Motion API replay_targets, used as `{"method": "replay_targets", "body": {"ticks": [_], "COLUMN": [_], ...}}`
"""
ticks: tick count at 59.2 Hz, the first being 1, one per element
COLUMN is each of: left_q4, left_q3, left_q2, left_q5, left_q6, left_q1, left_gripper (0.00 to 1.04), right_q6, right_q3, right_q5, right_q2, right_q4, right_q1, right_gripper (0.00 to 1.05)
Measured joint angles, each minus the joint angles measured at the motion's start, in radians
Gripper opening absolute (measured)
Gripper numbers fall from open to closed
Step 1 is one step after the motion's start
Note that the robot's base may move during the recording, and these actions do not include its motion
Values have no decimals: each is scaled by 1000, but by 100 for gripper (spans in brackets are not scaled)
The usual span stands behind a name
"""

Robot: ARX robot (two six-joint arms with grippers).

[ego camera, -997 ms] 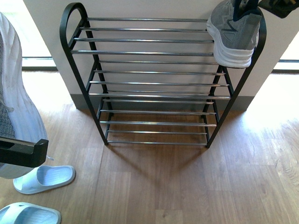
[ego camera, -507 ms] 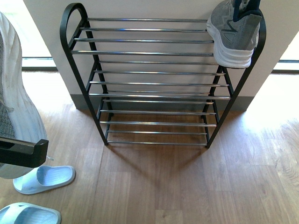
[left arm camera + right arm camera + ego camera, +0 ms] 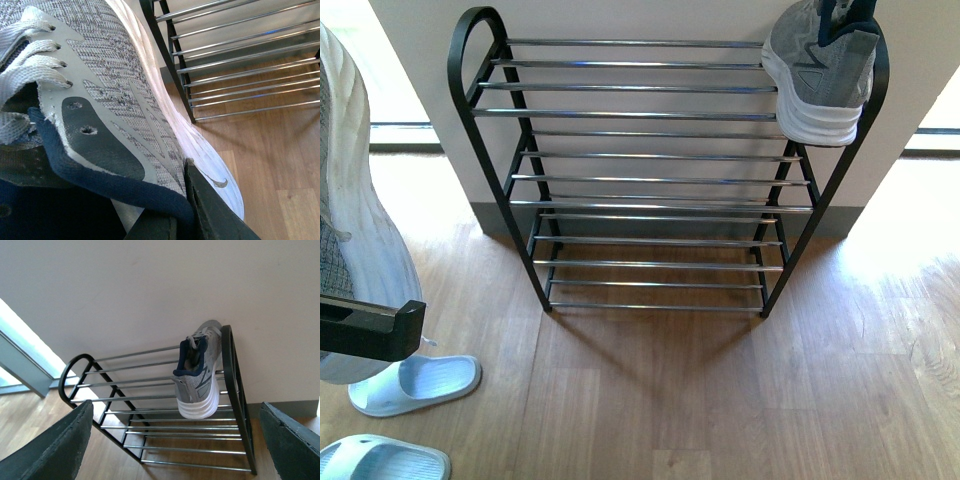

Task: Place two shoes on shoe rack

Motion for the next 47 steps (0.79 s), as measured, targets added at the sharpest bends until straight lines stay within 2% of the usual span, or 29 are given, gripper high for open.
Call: {"method": "replay_targets", "body": {"ticks": [5, 8, 19, 24, 32, 34, 47], "left_q4": [0, 0, 0, 0, 0, 0, 0], "left_q3": [0, 0, 0, 0, 0, 0, 0], "left_q2": [0, 0, 0, 0, 0, 0, 0], "left_q5": [0, -2, 1, 0, -1, 0, 0], "left_q6": [0, 0, 0, 0, 0, 0, 0], "left_q1": [0, 0, 0, 0, 0, 0, 0], "left_gripper": [2, 2, 2, 2, 2, 2, 2], "right_q6": [-122, -175, -253, -262, -272, -278, -277], "right_q3": [-61, -99, -211, -254, -298, -309, -372], "right_q5": [207, 273, 316, 386, 391, 396, 399], "right_q2": [-27, -56, -137, -182, -241, -256, -366], "right_q4": [112, 135, 150, 150, 143, 139, 87], "right_q1": [34, 47, 76, 126, 158, 158, 159], "right_gripper": [80, 71, 41, 26, 4, 2, 2]}}
